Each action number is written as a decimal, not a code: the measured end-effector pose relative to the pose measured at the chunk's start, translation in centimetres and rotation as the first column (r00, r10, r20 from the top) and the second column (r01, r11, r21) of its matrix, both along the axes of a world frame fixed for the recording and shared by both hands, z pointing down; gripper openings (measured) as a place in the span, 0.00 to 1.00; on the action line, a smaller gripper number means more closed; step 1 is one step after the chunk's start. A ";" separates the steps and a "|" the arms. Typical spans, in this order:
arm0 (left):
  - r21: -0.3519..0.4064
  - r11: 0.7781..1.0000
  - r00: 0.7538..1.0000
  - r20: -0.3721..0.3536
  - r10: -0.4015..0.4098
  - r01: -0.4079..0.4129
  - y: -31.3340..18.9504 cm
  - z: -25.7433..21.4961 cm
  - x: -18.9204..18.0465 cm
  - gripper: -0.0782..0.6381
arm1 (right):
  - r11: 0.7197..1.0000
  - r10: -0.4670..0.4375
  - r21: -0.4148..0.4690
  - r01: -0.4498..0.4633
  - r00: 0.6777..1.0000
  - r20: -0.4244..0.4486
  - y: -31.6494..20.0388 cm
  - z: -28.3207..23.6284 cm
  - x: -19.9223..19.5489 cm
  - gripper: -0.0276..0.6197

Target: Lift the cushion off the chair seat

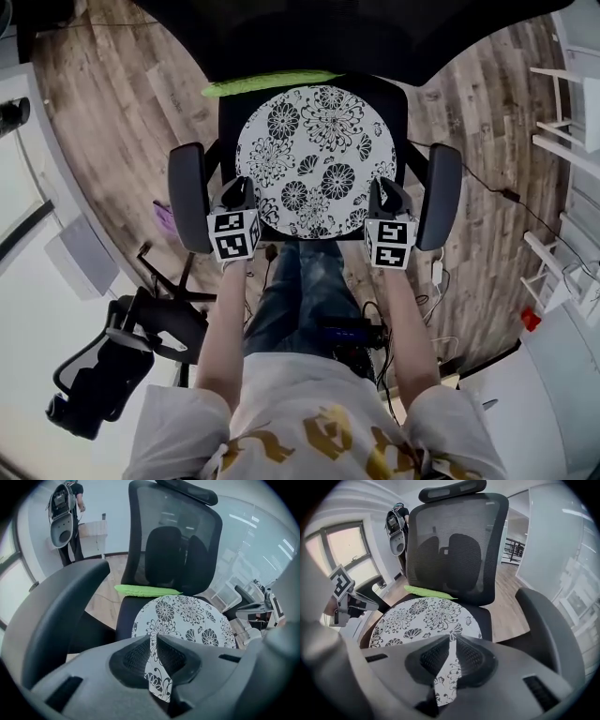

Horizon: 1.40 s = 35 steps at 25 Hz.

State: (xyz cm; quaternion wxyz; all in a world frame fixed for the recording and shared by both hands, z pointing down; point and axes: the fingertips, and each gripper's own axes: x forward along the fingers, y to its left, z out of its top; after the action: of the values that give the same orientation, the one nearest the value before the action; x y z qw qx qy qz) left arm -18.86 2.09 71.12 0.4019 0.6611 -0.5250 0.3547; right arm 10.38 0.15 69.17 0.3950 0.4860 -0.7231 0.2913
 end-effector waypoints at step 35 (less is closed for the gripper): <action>-0.056 0.995 0.978 0.197 -0.069 0.082 -0.3 7.0 -1.9 0.37 | 0.993 0.112 -0.016 -0.116 0.983 -0.149 0.1 7.4 4.3 0.37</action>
State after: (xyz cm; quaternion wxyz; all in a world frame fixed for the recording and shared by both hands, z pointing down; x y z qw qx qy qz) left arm -20.77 1.83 78.17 0.3827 0.5895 -0.5750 0.4189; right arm 14.67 0.22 76.54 0.4362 0.5418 -0.6593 0.2856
